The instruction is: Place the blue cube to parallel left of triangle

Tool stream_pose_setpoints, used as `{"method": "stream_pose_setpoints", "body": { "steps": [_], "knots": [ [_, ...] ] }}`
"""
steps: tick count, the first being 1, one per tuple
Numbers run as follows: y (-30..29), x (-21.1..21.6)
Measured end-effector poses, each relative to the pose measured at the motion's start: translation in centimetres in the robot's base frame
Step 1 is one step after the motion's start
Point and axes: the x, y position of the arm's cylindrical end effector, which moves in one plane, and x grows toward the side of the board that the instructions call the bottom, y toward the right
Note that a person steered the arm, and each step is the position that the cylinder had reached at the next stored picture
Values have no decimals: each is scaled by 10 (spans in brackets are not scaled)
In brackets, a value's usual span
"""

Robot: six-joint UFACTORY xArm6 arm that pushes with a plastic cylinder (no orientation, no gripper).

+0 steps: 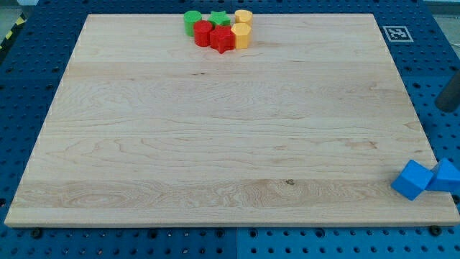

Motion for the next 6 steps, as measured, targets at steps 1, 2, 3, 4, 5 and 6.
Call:
{"method": "stream_pose_setpoints", "body": {
  "steps": [1,2,3,4,5,6],
  "knots": [
    [-1,63],
    [-2,155],
    [-82,162],
    [-186,124],
    [-258,57],
    [-223,141]
  ]
}}
